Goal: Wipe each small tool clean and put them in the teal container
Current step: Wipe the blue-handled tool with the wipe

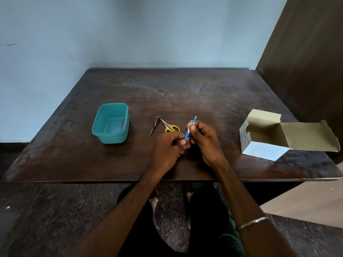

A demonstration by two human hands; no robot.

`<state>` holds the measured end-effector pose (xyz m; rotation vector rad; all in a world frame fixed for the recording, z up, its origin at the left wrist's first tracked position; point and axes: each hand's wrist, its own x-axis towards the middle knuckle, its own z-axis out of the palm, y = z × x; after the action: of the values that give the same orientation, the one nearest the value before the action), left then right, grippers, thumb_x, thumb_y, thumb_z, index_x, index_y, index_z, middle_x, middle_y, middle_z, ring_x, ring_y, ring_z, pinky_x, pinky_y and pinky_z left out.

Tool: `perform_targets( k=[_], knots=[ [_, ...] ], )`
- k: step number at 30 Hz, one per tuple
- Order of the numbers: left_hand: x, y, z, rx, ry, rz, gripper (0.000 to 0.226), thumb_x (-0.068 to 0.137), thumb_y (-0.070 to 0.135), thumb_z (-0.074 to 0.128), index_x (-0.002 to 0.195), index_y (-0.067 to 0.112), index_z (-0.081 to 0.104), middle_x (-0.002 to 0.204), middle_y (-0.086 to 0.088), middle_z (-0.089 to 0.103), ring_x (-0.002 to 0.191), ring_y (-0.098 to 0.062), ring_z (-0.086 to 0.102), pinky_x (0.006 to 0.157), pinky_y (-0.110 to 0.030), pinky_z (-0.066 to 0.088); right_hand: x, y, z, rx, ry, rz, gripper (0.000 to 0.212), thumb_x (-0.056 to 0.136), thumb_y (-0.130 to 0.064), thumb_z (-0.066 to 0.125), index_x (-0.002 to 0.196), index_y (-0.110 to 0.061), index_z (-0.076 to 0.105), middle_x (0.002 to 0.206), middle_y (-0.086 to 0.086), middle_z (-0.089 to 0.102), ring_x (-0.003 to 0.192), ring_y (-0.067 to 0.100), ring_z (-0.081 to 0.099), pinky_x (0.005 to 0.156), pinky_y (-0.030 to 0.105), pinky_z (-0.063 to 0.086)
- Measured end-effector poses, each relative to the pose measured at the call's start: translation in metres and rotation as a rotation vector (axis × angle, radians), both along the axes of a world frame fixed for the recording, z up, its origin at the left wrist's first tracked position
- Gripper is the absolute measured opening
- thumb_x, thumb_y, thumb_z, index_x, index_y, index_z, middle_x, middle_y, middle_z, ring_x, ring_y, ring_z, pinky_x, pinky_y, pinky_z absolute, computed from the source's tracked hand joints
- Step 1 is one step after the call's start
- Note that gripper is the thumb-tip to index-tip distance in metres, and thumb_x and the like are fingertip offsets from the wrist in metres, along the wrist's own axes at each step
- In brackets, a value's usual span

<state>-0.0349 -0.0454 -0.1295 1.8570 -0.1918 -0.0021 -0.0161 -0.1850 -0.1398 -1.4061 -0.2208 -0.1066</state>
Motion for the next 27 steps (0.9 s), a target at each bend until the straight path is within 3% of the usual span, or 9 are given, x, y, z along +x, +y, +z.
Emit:
perform_targets(
  k=[5, 10, 12, 15, 18, 22, 27],
  knots=[
    [0.0, -0.001, 0.008, -0.106, 0.075, -0.023, 0.03, 0.094, -0.006, 0.048, 0.083, 0.01, 0.071, 0.069, -0.003, 0.066, 0.057, -0.012, 0.054, 0.052, -0.025, 0.046, 0.0, -0.001, 0.0, -0.031, -0.01, 0.015, 0.03, 0.102, -0.013, 0.048, 0.084, 0.01, 0.054, 0.064, 0.012, 0.058, 0.053, 0.015, 0.05, 0.055, 0.024, 0.038],
    [-0.002, 0.002, 0.011, -0.188, 0.132, -0.043, 0.024, 0.096, -0.002, 0.051, 0.09, 0.005, 0.073, 0.074, -0.007, 0.067, 0.063, -0.02, 0.056, 0.055, -0.028, 0.048, -0.003, 0.0, 0.003, -0.027, 0.008, 0.001, 0.024, 0.103, -0.011, 0.048, 0.082, -0.005, 0.059, 0.06, 0.004, 0.061, 0.052, 0.011, 0.051, 0.055, 0.024, 0.037],
    [-0.003, 0.003, 0.012, -0.191, 0.112, -0.032, 0.017, 0.095, 0.001, 0.056, 0.095, 0.005, 0.072, 0.072, -0.003, 0.069, 0.062, -0.019, 0.058, 0.055, -0.028, 0.049, -0.003, 0.0, 0.002, -0.015, 0.018, -0.032, 0.023, 0.103, -0.013, 0.049, 0.084, -0.005, 0.06, 0.057, 0.001, 0.059, 0.053, 0.015, 0.047, 0.057, 0.029, 0.036],
    [0.0, 0.003, 0.007, -0.082, 0.061, 0.039, 0.011, 0.084, 0.012, 0.074, 0.088, 0.021, 0.069, 0.066, 0.006, 0.07, 0.058, -0.014, 0.061, 0.054, -0.031, 0.052, -0.001, -0.001, 0.001, -0.001, 0.036, -0.097, 0.021, 0.101, -0.018, 0.055, 0.086, -0.006, 0.062, 0.057, -0.002, 0.053, 0.057, 0.018, 0.04, 0.06, 0.034, 0.034],
    [0.004, 0.003, -0.003, 0.106, -0.01, 0.14, 0.017, 0.076, 0.021, 0.08, 0.075, 0.032, 0.067, 0.064, 0.009, 0.068, 0.055, -0.009, 0.062, 0.059, -0.04, 0.058, 0.0, -0.001, 0.0, 0.016, 0.05, -0.134, 0.018, 0.099, -0.019, 0.057, 0.086, -0.009, 0.064, 0.058, 0.005, 0.053, 0.054, 0.015, 0.041, 0.058, 0.034, 0.035],
    [0.004, -0.001, -0.005, 0.158, -0.096, 0.155, 0.004, 0.081, 0.016, 0.073, 0.082, 0.02, 0.074, 0.058, 0.012, 0.062, 0.055, -0.011, 0.06, 0.064, -0.046, 0.057, 0.002, -0.002, -0.001, 0.008, 0.052, -0.122, 0.018, 0.097, -0.024, 0.059, 0.089, -0.01, 0.066, 0.063, 0.016, 0.053, 0.053, 0.02, 0.042, 0.056, 0.035, 0.038],
    [0.003, -0.003, -0.002, 0.149, -0.088, 0.127, 0.014, 0.084, 0.004, 0.065, 0.08, 0.015, 0.072, 0.06, 0.006, 0.064, 0.053, -0.016, 0.062, 0.058, -0.044, 0.057, 0.003, -0.002, -0.003, -0.012, 0.04, -0.108, 0.022, 0.095, -0.03, 0.06, 0.089, -0.009, 0.065, 0.066, 0.033, 0.05, 0.054, 0.022, 0.041, 0.055, 0.029, 0.04]
  ],
)
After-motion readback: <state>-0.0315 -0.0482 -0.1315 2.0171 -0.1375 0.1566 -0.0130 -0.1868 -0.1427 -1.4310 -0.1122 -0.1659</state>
